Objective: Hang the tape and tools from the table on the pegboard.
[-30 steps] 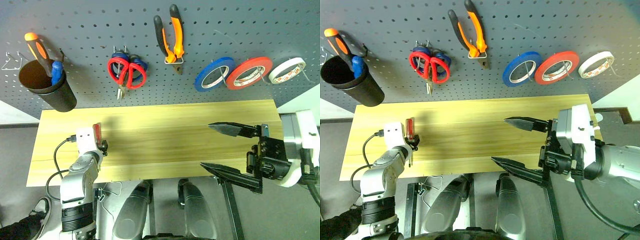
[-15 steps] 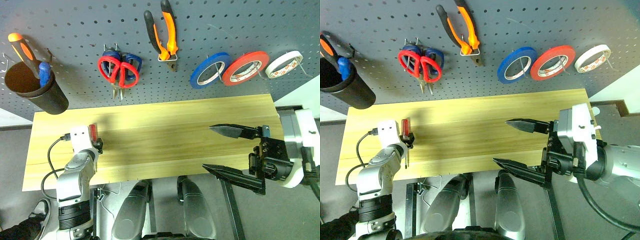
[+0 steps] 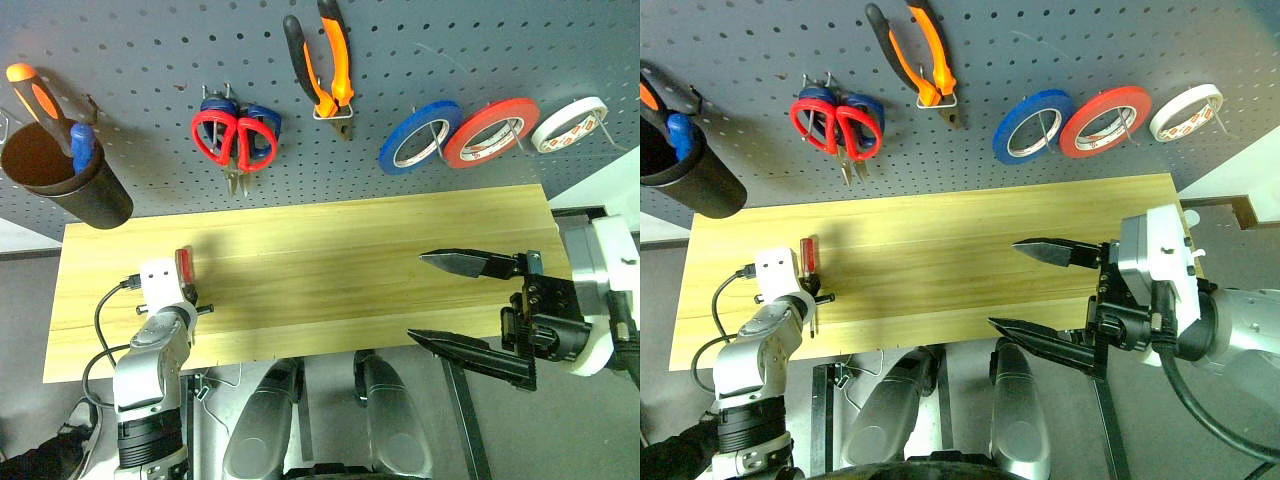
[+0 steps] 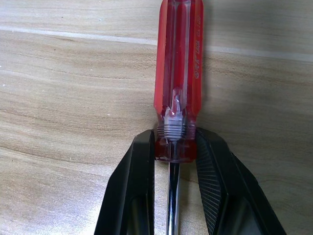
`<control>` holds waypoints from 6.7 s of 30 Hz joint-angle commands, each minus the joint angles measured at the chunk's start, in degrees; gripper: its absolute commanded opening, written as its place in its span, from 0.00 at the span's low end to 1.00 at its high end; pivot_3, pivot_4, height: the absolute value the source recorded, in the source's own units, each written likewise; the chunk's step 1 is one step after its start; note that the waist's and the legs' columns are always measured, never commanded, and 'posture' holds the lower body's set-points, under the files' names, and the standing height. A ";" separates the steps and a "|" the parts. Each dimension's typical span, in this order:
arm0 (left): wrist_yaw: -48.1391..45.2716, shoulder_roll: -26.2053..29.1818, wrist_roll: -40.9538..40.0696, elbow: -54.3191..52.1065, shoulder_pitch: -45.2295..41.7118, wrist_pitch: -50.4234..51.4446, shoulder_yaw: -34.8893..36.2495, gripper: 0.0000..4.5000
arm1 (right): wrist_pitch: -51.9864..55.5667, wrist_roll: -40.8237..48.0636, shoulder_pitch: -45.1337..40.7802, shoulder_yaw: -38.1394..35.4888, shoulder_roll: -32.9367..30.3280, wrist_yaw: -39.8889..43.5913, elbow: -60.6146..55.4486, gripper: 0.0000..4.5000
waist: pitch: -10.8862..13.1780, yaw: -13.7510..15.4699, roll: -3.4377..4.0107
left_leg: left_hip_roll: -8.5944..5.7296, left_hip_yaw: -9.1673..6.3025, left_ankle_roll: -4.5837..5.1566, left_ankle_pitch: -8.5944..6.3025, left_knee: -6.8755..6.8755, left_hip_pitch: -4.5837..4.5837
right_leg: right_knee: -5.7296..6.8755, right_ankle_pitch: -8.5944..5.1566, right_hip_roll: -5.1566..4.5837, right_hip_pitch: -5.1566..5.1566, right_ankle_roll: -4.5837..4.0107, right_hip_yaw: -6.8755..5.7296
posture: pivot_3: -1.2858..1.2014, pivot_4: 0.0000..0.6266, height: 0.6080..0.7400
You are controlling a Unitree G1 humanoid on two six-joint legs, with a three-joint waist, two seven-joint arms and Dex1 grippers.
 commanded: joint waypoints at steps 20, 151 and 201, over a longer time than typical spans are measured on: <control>-9.69 5.68 -3.49 -9.10 -1.28 4.71 -8.96 0.18 | -9.53 -21.75 -6.22 14.16 10.97 1.31 1.96 1.00 | -1.46 1.71 -0.04 | -0.01 -0.01 -0.38 0.21 -0.02 0.00 | 0.00 0.01 0.03 -0.07 0.02 -0.11 | 0.52 0.43 0.77; 6.26 5.73 19.65 1.50 -16.71 -71.99 -14.09 1.00 | -11.69 -29.93 -13.60 16.84 15.44 9.55 11.41 1.00 | -10.51 4.63 0.16 | 0.11 0.14 -0.34 0.19 -0.04 0.99 | -0.21 0.31 0.15 0.87 -0.02 0.01 | 0.52 0.31 0.77; -41.86 8.97 -5.31 42.05 15.63 -62.85 -21.52 1.00 | -39.84 -58.70 29.36 30.71 50.28 -10.35 25.72 1.00 | -21.48 4.64 2.19 | 0.69 0.47 -0.10 -0.23 -0.96 3.42 | -1.02 -0.04 0.83 2.87 -0.24 0.36 | 0.52 0.00 0.77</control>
